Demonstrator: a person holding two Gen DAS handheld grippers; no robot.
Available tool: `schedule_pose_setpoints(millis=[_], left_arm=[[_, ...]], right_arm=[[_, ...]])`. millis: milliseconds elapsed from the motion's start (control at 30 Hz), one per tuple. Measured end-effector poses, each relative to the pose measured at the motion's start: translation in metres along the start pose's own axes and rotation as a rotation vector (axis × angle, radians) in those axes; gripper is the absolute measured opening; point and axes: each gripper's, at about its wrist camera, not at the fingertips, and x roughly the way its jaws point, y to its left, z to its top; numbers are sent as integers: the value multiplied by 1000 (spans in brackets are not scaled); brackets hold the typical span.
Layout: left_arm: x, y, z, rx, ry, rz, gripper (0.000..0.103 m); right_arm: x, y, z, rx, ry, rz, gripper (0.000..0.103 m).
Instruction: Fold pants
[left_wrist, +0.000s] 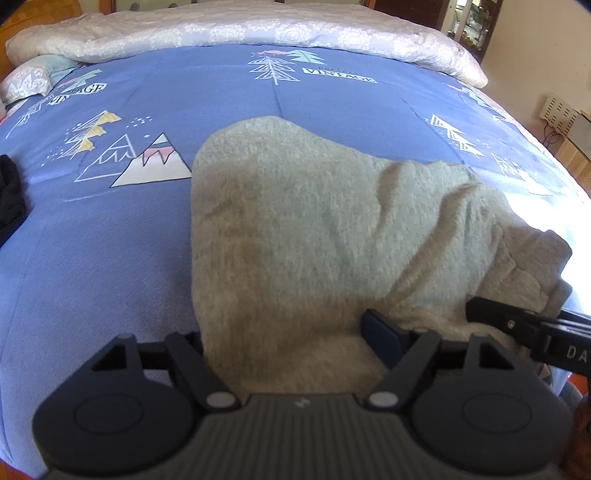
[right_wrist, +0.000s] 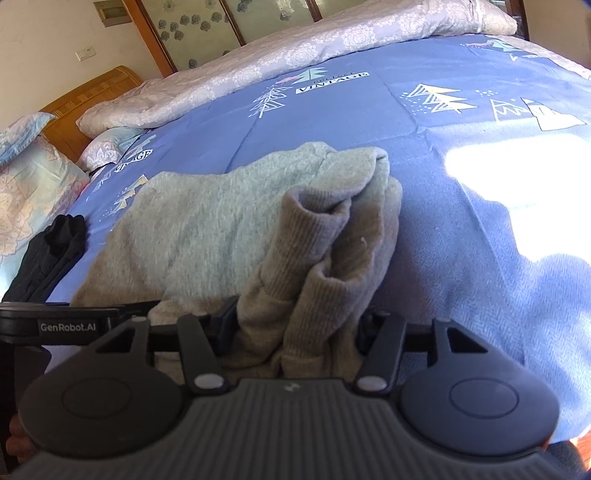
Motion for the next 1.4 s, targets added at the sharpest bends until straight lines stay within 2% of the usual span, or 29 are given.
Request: schedule_pose_setpoints(millis=[133,200,267,367,533,633,800,933,1033,1167,1300,1400], left_arm=[[-3,-6,-1,28,-10,-4,60],[-5,-8,-1,39,-15,-5,54],[-10,-11,0,56,-25,-3,42],[-17,-10,2,60,-40,-11,33],[-39,-2,12,9,-93,-62,31],[-53,-1,26,16,-155,-60,31],[-66,6,69,25,-264,-52,31],[-63,9,124,75,-358,-22,31],[-51,12,172,113,-433,9,31],[-10,19,234,151,-508,79,31],[55,47,281,85,-483,140,31],[117,84,305,-14,-410,195,32]], right_arm=[[-1,2,1,11,0,2,55],[-5,3,2,1,-12,0,45],[-10,7,4,-21,-31,-1,38],[-16,13,5,-65,-60,-4,34],[-24,30,10,-174,-139,-19,32],[-24,35,22,-207,-186,-6,32],[-15,45,57,-247,-263,31,31],[4,57,98,-297,-348,52,31],[30,65,137,-339,-408,59,31],[83,72,196,-346,-470,52,31],[156,76,245,-290,-444,68,31],[220,74,264,-223,-364,67,31]])
